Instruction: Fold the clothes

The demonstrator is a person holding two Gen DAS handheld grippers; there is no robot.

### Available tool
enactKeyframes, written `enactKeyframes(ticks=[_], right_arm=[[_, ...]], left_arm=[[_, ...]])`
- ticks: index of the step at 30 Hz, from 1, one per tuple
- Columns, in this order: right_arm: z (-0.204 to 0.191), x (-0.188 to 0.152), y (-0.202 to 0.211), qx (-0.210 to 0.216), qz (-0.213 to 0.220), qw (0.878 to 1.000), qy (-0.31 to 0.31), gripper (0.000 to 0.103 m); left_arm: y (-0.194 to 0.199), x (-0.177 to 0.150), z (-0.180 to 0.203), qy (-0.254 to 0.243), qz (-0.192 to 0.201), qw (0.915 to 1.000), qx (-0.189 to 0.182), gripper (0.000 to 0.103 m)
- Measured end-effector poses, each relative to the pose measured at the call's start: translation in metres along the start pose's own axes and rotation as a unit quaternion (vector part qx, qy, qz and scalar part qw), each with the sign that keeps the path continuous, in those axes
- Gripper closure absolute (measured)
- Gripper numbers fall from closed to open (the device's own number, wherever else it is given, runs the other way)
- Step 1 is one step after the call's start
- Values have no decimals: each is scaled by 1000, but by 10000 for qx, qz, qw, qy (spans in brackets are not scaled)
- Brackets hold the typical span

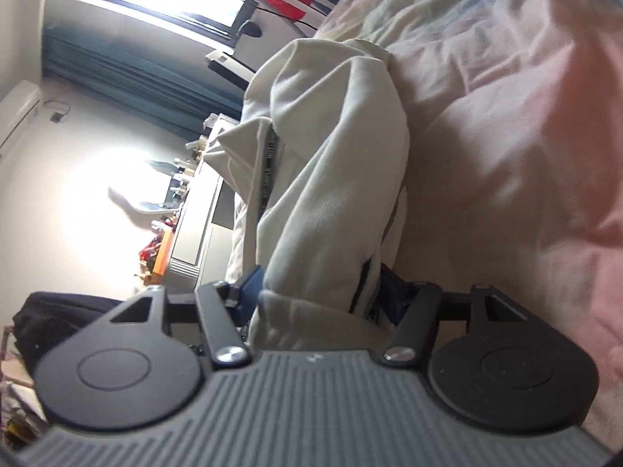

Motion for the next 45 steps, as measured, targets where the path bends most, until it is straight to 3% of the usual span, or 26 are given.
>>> enactKeyframes(ticks=[1,3,6,8,10,14,17,22,28,33,34,35,40,45], right_arm=[[1,-1,-2,-151,-53,9999,41,39],[15,-4,-9,-560,-185,9982,-92,39],[30,-7,-16,-762,-304,9963,-246,40],[22,-10,-17,-823,-293,9962,-5,44],[12,-15,-16,-807,-265,9961,232,60],[0,-29,-12,-683,-265,9972,137,69],[-18,-41,-11,-343,-199,9992,-71,74],[-75,-72,-41,528,-395,9973,-319,78],[-158,-105,-126,1522,-800,9842,-435,78],[-207,-126,-218,1557,-1293,9789,-274,78],[-212,-129,-235,1517,-1374,9785,-242,78],[-218,-133,-251,1478,-1455,9780,-211,78],[-221,-143,-284,1105,-1656,9798,174,76],[-231,-142,-285,860,-1739,9786,684,73]], left_arm=[[-3,-1,-3,122,-38,9999,-13,40],[-10,-2,-12,463,-85,9989,17,41],[-12,-1,0,337,-26,9994,124,36],[-12,-2,12,111,27,9996,268,39],[-11,-3,20,-97,147,9984,535,50],[7,10,26,-119,501,9951,841,85],[42,40,31,9,1073,9911,790,85],[102,112,40,-202,1825,9753,1224,87],[141,209,24,-689,2196,9457,2295,87],[127,267,-29,-636,2261,9241,3014,92],[121,277,-43,-568,2279,9206,3119,103],[115,285,-58,-501,2284,9176,3214,103],[83,295,-117,-248,1979,9267,3186,103],[75,270,-125,-233,1887,9347,3002,101]])
Point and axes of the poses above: each gripper's, at about its wrist camera, not at the fingertips, and y roughly against the way its jaws point, z to its right, x to its top, the point moved 4 cm from there along -y, roughly the way its jaws point, and after that the axes turned 3 degrees about -z, right-handed, at the moved point
